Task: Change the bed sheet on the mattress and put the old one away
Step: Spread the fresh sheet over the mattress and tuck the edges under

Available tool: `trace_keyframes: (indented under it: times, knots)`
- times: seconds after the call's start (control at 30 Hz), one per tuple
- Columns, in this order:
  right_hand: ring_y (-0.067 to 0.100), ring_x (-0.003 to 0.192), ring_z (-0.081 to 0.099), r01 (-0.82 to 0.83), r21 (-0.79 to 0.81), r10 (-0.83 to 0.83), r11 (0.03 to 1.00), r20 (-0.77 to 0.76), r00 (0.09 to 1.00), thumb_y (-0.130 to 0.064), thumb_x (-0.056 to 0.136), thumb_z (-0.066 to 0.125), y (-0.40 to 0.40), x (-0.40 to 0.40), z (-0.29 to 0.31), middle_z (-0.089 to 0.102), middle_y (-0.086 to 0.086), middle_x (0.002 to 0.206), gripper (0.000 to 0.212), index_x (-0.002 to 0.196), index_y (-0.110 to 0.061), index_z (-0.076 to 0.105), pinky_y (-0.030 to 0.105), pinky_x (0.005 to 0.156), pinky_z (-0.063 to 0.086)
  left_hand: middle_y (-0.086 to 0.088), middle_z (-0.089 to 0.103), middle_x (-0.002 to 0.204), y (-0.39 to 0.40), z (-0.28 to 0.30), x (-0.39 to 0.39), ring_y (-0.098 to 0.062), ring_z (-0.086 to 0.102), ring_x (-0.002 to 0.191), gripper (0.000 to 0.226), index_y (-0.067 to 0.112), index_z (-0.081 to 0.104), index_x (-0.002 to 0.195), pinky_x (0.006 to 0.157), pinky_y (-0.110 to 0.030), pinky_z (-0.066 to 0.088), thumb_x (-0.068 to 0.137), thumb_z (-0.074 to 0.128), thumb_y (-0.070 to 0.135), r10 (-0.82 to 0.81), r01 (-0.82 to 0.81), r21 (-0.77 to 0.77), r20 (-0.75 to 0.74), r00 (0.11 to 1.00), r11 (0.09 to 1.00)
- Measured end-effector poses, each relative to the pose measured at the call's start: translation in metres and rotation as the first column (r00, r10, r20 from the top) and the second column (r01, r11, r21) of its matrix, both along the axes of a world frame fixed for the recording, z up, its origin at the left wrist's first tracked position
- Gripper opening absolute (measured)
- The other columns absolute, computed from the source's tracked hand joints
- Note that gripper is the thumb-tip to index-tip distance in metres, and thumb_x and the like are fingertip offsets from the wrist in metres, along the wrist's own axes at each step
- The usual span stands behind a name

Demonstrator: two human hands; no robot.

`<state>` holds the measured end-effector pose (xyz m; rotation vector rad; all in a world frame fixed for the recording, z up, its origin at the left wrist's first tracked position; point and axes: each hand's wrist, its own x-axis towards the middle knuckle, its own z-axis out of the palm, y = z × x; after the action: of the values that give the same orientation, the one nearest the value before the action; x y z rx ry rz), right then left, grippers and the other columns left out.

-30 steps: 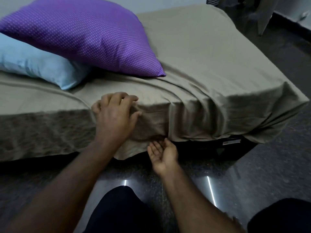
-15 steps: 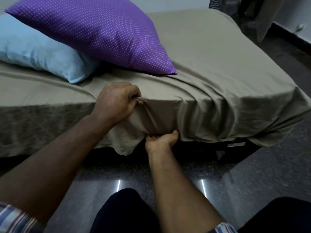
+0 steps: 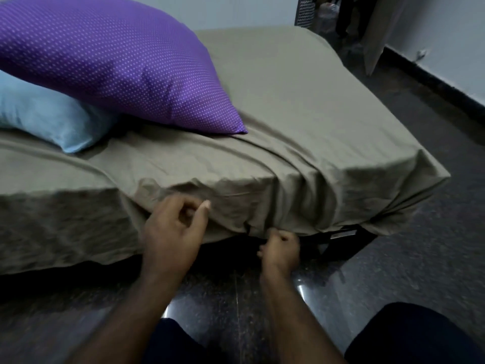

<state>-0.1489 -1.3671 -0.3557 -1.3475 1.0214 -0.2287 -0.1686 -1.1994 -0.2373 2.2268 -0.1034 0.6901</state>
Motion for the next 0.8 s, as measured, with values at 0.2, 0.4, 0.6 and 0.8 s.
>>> trace_keyframes:
  times: [0.2,0.4,0.6,0.8]
  knots:
    - [0.023,0.088,0.06,0.041,-0.562,0.113,0.826,0.236,0.965,-0.019,0.084,0.079,-0.053,0.003,0.042,0.06,0.009,0.103,0.034,0.109,-0.003,0.064,0.024,0.083,0.042,-0.002,0.055,0.083,0.047,-0.047,0.015,-0.012,0.059,0.07,0.045,0.026,0.044,0.097,0.077,-0.033,0.053,0.081,0.077,0.052,0.393,-0.493,-0.603,-0.301,0.869,0.627]
    - [0.041,0.09,0.064,-0.172,-0.701,0.216,0.693,-0.026,0.976,-0.017,0.091,0.066,-0.055,0.002,0.041,0.069,0.022,0.096,0.011,0.093,-0.007,0.065,0.04,0.071,0.045,-0.016,0.057,0.076,0.07,-0.082,0.012,-0.036,0.058,0.077,0.025,0.009,0.049,0.08,0.07,-0.042,0.042,0.1,0.057,0.022,0.321,-0.419,-0.255,-0.351,0.88,0.871]
    - [0.042,0.094,0.064,-0.336,-0.669,0.255,0.663,-0.22,0.942,-0.026,0.096,0.058,-0.05,-0.012,0.017,0.067,0.021,0.101,0.015,0.091,-0.012,0.06,0.038,0.069,0.041,-0.01,0.059,0.074,0.097,-0.099,-0.011,-0.034,0.058,0.076,0.032,0.015,0.049,0.077,0.068,-0.045,0.047,0.103,0.05,0.033,0.267,-0.342,-0.068,-0.491,0.829,0.937]
    - [0.031,0.089,0.065,-0.012,-0.652,0.168,0.758,0.177,0.97,-0.043,0.086,0.073,-0.043,-0.009,0.049,0.067,0.006,0.092,0.035,0.105,-0.019,0.056,0.04,0.078,0.049,-0.001,0.055,0.073,0.056,-0.052,0.003,-0.031,0.059,0.074,0.036,0.02,0.047,0.088,0.072,-0.042,0.047,0.089,0.07,0.048,0.385,-0.453,-0.279,-0.265,0.884,0.847]
